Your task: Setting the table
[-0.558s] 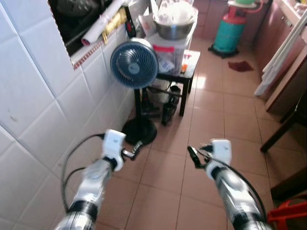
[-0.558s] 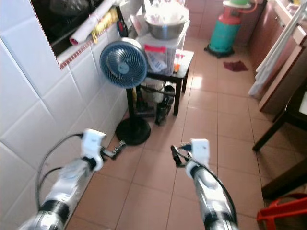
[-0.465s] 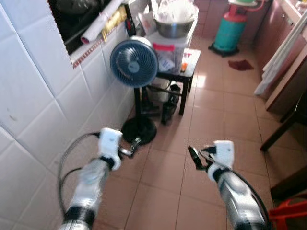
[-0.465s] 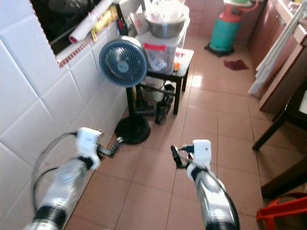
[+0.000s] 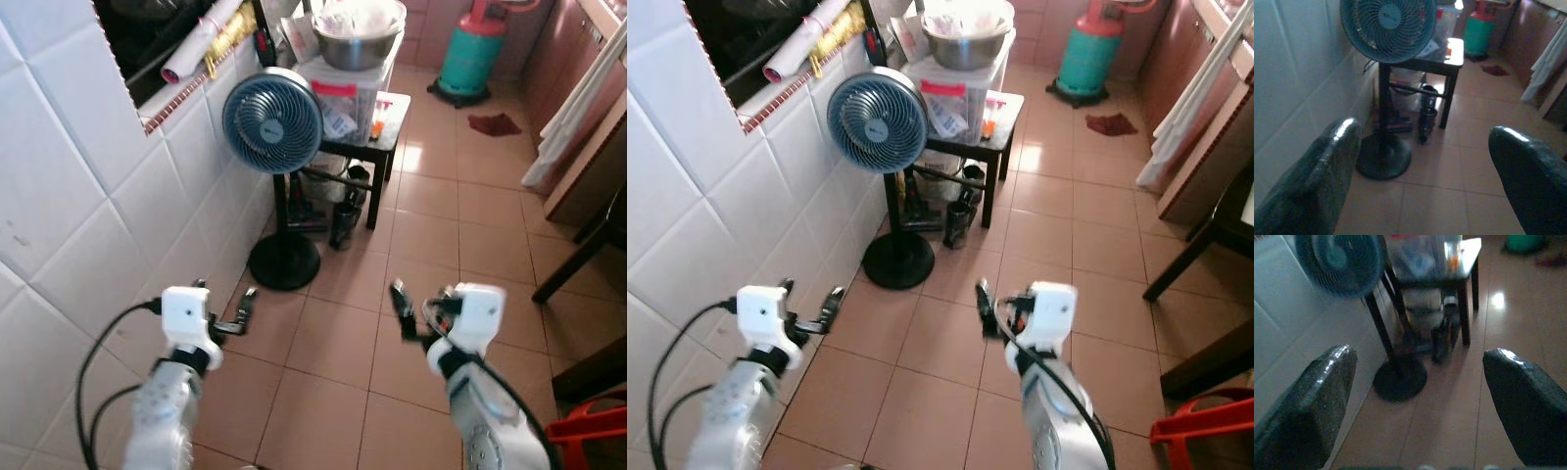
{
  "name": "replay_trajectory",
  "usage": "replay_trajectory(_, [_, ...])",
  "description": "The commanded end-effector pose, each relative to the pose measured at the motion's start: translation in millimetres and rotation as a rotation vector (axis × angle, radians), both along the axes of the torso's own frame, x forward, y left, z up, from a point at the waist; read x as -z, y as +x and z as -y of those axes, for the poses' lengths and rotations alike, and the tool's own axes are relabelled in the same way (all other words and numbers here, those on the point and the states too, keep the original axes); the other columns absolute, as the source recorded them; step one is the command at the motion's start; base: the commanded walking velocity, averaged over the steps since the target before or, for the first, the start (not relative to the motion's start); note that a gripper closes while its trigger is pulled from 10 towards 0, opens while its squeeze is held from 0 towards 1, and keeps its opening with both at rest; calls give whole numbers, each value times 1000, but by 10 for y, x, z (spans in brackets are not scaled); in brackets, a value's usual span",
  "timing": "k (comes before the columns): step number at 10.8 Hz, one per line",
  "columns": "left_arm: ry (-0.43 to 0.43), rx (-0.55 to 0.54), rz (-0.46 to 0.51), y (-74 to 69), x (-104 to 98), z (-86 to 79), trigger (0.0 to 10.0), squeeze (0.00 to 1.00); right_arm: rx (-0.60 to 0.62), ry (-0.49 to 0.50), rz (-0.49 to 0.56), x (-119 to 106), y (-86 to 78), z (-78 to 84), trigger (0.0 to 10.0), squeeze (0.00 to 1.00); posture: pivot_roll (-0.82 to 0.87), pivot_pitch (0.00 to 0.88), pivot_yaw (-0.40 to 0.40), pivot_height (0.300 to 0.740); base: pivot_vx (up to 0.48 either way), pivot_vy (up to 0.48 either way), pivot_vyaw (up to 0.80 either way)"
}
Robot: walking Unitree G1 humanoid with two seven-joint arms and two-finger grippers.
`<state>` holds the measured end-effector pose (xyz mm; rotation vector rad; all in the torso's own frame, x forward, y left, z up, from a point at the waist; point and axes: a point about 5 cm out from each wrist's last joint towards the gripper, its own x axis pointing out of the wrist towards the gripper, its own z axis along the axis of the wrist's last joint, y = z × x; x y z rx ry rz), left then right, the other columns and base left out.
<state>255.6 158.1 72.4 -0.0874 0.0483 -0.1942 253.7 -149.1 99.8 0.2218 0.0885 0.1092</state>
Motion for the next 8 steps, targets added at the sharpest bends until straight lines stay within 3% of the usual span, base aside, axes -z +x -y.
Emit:
replay_trajectory(1, [18, -7, 6, -19, -57, -82, 10000, 0, 5, -73, 45, -99, -56, -10, 10000, 0, 85, 91, 8, 740, 0, 0, 0])
replay_trajectory(3, [-12, 60, -70, -158, -8, -98, 10000, 0, -4, -117, 23, -75, -226, 38, 10000, 0, 70, 103, 16, 740, 0, 0, 0])
replay_trajectory(5, [5, 107, -66, -92, -41, -46, 10000, 0, 14, -135, 14, -117, -268, 156, 10000, 0, 53, 105, 13, 740, 0, 0, 0])
replay_trajectory(7, [-61, 162, -107, -67, -88, 79, 10000, 0, 27, -152, -16, -101, -252, 199, 10000, 0, 49, 101, 8, 740, 0, 0, -609])
replay_trajectory(8, [-29, 166, -96, -62, -97, 103, 10000, 0, 28, -149, -12, -116, -230, 186, 10000, 0, 49, 101, 6, 740, 0, 0, -800])
